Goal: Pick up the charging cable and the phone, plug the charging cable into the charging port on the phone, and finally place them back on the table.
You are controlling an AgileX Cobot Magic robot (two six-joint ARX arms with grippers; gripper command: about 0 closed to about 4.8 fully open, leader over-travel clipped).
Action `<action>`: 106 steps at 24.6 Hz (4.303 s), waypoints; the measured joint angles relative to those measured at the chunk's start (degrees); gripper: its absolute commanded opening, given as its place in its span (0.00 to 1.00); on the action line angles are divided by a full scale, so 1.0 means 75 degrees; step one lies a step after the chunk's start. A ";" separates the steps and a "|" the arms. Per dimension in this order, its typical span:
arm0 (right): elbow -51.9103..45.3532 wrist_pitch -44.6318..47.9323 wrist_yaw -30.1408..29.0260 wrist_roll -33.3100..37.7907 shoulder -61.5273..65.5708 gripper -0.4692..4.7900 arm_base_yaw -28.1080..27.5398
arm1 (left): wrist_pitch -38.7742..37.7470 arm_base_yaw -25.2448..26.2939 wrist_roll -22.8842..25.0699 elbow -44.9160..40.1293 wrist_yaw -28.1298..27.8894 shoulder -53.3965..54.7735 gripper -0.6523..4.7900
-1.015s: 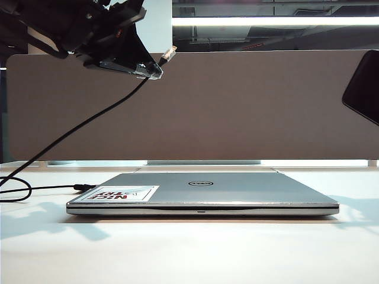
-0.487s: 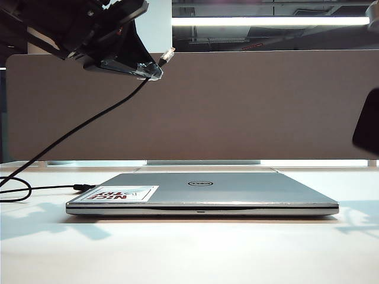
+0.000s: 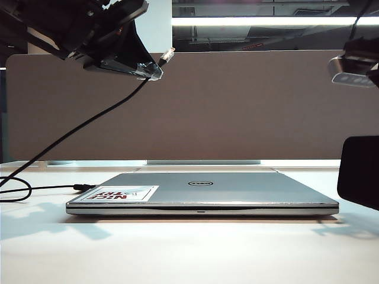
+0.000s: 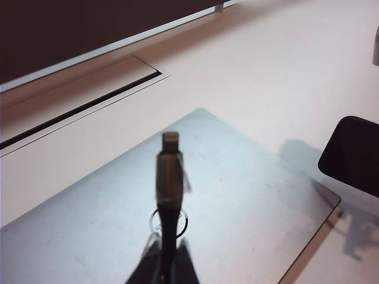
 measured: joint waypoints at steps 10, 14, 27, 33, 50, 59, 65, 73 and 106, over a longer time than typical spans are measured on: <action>-0.0003 0.0396 -0.0003 0.0000 0.0469 0.08 0.0003 | 0.0000 0.0000 0.0000 0.0000 0.0000 0.0003 0.11; 0.0032 0.0411 -0.0009 -0.0003 0.0676 0.08 0.0003 | 0.0000 0.0000 -0.0003 0.0000 0.0000 0.0003 0.11; -0.0020 0.0376 -0.0236 -0.0050 0.1032 0.21 0.0003 | 0.0000 0.0000 0.0000 0.0000 0.0000 0.0006 0.11; 0.0015 0.0376 -0.0242 -0.0052 0.1072 0.21 0.0003 | 0.0000 0.0000 0.0000 0.0000 -0.0003 0.0006 0.11; 0.0309 0.0300 -0.0227 -0.0052 0.1722 0.08 0.0003 | 0.0000 0.0000 -0.0239 0.0000 0.0000 0.0003 0.11; 0.1440 0.1853 -0.2159 0.0192 0.0495 0.08 -0.0023 | -0.0006 -0.0370 -0.1239 0.0000 -0.0017 0.0003 0.11; 0.1437 0.3558 -0.3751 0.1110 0.0428 0.08 -0.0020 | -0.0076 -0.1052 -0.2049 0.0000 -0.0003 0.0003 0.11; 0.1422 0.5525 -0.5330 0.2582 0.0629 0.08 -0.0041 | -0.0070 -0.1717 -0.3978 0.0000 0.0006 0.0000 0.11; 0.1393 0.6857 -0.7251 0.4814 0.0868 0.08 -0.0052 | 0.0691 -0.2046 -0.6289 0.0000 0.0003 0.0000 0.11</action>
